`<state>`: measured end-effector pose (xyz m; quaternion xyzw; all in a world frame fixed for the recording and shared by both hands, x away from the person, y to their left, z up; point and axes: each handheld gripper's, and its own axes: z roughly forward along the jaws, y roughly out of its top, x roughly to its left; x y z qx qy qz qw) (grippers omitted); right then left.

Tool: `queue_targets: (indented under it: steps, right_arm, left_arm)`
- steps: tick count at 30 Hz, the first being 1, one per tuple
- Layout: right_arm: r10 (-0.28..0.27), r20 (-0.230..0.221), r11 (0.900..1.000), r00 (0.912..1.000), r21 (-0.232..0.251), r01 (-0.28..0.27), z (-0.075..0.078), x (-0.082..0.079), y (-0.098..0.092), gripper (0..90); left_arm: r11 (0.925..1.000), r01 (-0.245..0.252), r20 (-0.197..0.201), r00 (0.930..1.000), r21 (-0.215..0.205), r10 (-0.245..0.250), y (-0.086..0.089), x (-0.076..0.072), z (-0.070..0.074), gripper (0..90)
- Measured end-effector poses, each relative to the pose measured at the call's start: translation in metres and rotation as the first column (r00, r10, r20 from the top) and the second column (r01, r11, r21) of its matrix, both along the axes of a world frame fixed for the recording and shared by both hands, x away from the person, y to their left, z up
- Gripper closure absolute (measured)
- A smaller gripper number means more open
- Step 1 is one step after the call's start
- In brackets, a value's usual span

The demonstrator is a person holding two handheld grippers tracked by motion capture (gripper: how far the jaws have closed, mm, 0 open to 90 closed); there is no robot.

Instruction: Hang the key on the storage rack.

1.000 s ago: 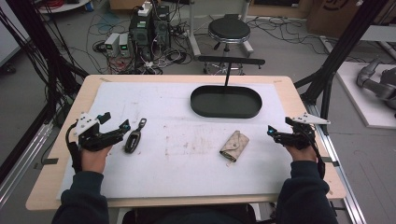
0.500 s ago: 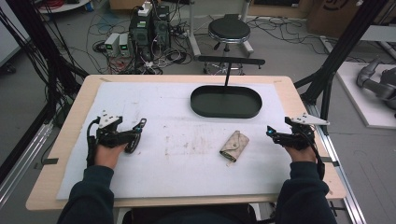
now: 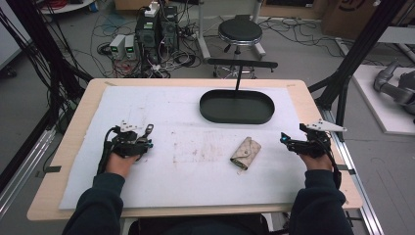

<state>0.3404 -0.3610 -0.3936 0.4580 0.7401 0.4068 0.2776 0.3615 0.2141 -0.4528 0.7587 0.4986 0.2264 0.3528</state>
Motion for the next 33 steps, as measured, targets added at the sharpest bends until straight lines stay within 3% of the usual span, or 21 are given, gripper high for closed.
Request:
queue_targets:
  steps: [4, 6, 10, 16, 23, 29, 33]
  right_arm:
    - [0.0, -0.002, 1.0, 1.0, -0.003, 0.0, -0.001, 0.0, 0.001, 16.9]
    - [0.002, -0.003, 1.0, 1.0, -0.004, -0.002, -0.001, 0.0, 0.001, 16.9]
    - [-0.009, -0.006, 1.0, 0.9999, 0.001, 0.009, -0.001, 0.0, 0.0, 16.9]
    - [-0.009, -0.009, 1.0, 0.9999, 0.002, 0.009, -0.001, 0.001, 0.001, 16.9]
    - [-0.008, -0.011, 1.0, 0.9999, 0.002, 0.008, -0.002, 0.003, 0.001, 16.9]
    - [-0.007, -0.016, 1.0, 0.9998, 0.001, 0.007, -0.002, 0.003, 0.003, 17.0]
    - [-0.008, -0.014, 1.0, 0.9999, 0.002, 0.008, -0.002, 0.003, 0.003, 16.9]
  left_arm:
    - [1.0, -0.003, 0.003, 1.0, 0.003, 0.003, -0.001, -0.002, 0.0, 38.5]
    - [0.9997, 0.021, 0.005, 0.9998, 0.009, -0.021, -0.001, -0.003, 0.001, 47.0]
    - [0.9996, 0.03, 0.0, 0.9996, -0.001, -0.03, 0.001, -0.002, 0.002, 48.5]
    - [0.9981, 0.018, 0.022, 0.9996, -0.06, -0.016, 0.007, -0.003, 0.008, 50.4]
    - [0.9901, 0.035, 0.115, 0.9932, -0.136, -0.019, 0.011, -0.004, 0.029, 51.1]
    - [0.9803, 0.07, 0.161, 0.9862, -0.185, -0.04, 0.003, -0.003, 0.042, 51.5]
    - [0.977, 0.099, 0.172, 0.9828, -0.189, -0.067, -0.003, -0.001, 0.048, 51.7]
